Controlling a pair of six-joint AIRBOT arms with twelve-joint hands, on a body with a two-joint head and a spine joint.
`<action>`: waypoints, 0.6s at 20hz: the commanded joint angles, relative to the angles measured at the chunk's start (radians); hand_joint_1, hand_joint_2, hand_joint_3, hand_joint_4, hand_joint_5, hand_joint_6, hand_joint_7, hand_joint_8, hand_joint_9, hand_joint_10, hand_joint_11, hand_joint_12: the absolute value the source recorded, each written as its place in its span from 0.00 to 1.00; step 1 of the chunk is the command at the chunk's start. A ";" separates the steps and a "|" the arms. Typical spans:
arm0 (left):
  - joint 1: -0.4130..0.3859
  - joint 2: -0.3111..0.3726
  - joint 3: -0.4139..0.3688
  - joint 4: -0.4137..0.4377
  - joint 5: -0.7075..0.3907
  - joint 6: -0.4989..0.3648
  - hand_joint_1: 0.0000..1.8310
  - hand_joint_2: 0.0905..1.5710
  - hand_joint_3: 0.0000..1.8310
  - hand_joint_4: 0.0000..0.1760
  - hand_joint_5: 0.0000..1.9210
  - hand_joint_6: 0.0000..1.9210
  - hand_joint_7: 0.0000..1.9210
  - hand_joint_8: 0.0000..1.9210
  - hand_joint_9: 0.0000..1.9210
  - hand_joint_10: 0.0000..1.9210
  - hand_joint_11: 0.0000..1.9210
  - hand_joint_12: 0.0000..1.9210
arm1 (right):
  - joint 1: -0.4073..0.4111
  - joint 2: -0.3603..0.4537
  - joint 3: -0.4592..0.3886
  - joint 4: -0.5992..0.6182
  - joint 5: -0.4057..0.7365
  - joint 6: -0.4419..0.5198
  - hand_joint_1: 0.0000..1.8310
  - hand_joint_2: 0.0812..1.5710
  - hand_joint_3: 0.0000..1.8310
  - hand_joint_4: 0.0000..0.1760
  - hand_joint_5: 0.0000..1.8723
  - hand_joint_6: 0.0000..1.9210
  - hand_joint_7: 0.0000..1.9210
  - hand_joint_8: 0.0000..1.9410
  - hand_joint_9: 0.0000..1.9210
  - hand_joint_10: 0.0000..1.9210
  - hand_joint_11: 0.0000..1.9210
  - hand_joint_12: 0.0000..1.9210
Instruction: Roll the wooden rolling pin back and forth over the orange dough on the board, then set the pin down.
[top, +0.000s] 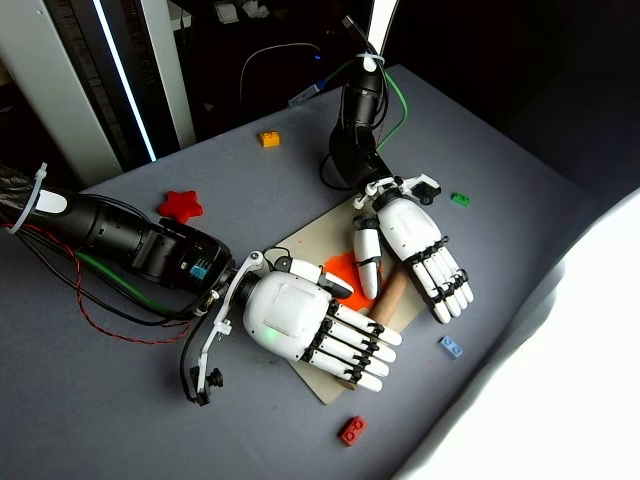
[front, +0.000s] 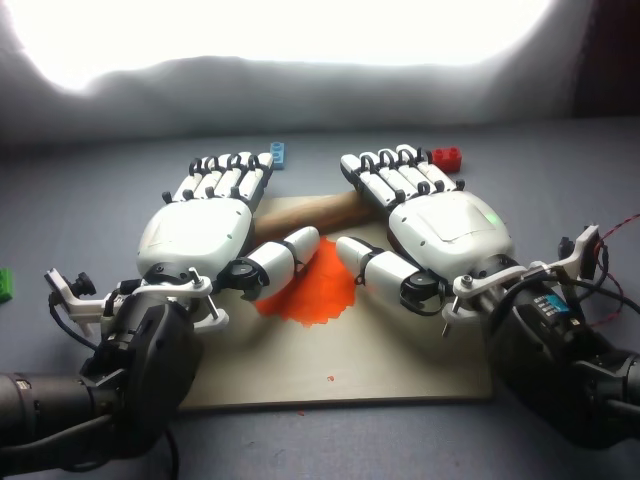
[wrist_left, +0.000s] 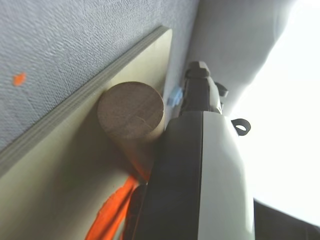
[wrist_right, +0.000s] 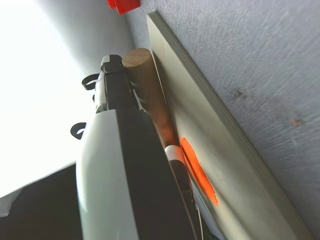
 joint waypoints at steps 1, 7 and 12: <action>0.002 0.002 -0.005 0.007 -0.022 -0.015 0.00 0.83 0.00 0.00 0.00 0.00 0.00 0.00 0.00 0.00 0.00 0.00 | 0.008 0.005 0.005 -0.035 0.067 0.018 0.00 0.90 0.00 0.00 0.00 0.00 0.00 0.00 0.00 0.00 0.00 0.00; 0.003 0.018 -0.019 0.006 -0.013 -0.021 0.00 0.84 0.00 0.00 0.00 0.00 0.00 0.00 0.00 0.00 0.00 0.00 | 0.016 0.005 0.020 -0.041 0.032 0.046 0.00 0.90 0.00 0.00 0.00 0.00 0.00 0.00 0.00 0.00 0.00 0.00; 0.003 0.023 -0.031 0.006 -0.013 -0.026 0.00 0.84 0.00 0.00 0.00 0.00 0.00 0.00 0.00 0.00 0.00 0.00 | 0.026 0.005 0.026 -0.041 0.027 0.047 0.00 0.91 0.00 0.00 0.00 0.00 0.00 0.00 0.00 0.00 0.00 0.00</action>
